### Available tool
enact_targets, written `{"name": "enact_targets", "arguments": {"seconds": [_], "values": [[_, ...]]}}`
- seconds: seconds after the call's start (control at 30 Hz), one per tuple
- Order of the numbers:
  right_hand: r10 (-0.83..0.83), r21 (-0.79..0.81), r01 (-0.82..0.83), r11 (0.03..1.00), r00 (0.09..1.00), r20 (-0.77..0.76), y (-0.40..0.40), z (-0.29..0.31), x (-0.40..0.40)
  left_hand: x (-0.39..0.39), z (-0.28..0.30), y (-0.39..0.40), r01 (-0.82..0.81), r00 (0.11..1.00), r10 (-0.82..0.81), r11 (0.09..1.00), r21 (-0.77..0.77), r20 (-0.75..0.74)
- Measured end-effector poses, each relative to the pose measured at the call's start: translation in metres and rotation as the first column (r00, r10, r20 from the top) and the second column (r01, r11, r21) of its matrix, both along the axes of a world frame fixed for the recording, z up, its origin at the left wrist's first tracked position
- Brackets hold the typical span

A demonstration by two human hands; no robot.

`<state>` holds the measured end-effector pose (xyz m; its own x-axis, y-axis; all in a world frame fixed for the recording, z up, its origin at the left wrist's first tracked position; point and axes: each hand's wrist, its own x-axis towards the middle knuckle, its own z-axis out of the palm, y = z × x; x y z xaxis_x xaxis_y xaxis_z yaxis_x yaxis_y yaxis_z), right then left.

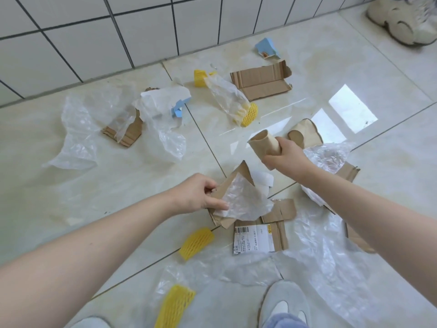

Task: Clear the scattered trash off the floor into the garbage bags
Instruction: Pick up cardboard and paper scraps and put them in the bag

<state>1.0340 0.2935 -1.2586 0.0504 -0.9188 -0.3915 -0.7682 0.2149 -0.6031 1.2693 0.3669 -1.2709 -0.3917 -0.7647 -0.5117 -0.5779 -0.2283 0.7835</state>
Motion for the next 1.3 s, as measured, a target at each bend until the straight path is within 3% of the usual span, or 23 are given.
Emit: {"name": "enact_targets", "arguments": {"seconds": [0.17, 0.27, 0.4, 0.53, 0.67, 0.83, 0.97, 1.07, 1.3], "values": [[0.058, 0.106, -0.064, 0.992, 0.997, 0.053, 0.006, -0.002, 0.006, 0.045, 0.012, 0.010, -0.151, 0.987, 0.152, 0.988, 0.018, -0.056], [0.153, 0.241, -0.171, 0.955, 0.984, 0.090, 0.011, 0.000, 0.009, 0.076, 0.016, 0.014, -0.169, 0.984, 0.175, 0.975, -0.146, 0.028], [0.441, 0.294, -0.388, 0.874, 0.886, -0.142, 0.021, -0.010, 0.014, 0.106, 0.027, 0.018, -0.037, 0.956, 0.162, 0.893, -0.449, 0.244], [0.440, 0.298, -0.376, 0.877, 0.877, -0.190, 0.027, -0.020, 0.018, 0.116, 0.035, 0.012, -0.049, 0.942, 0.231, 0.810, -0.584, 0.242], [0.434, 0.315, -0.371, 0.874, 0.886, -0.161, 0.023, -0.018, 0.025, 0.120, 0.039, -0.004, -0.434, 0.847, 0.526, 0.770, -0.468, 0.081], [0.430, 0.293, -0.376, 0.879, 0.891, -0.145, 0.015, -0.020, 0.038, 0.148, 0.024, -0.024, -0.717, 0.682, 0.731, 0.668, -0.198, -0.005], [0.397, 0.274, -0.364, 0.890, 0.914, -0.078, 0.003, -0.017, 0.056, 0.157, 0.009, -0.041, -0.808, 0.590, 0.807, 0.590, -0.002, -0.014], [0.359, 0.239, -0.340, 0.910, 0.932, -0.039, -0.008, -0.015, 0.070, 0.157, -0.005, -0.056, -0.829, 0.558, 0.829, 0.556, 0.053, 0.028], [0.376, 0.224, -0.368, 0.902, 0.926, 0.007, -0.018, -0.018, 0.090, 0.163, -0.020, -0.092, -0.958, 0.243, 0.969, 0.233, 0.166, 0.042]]}}
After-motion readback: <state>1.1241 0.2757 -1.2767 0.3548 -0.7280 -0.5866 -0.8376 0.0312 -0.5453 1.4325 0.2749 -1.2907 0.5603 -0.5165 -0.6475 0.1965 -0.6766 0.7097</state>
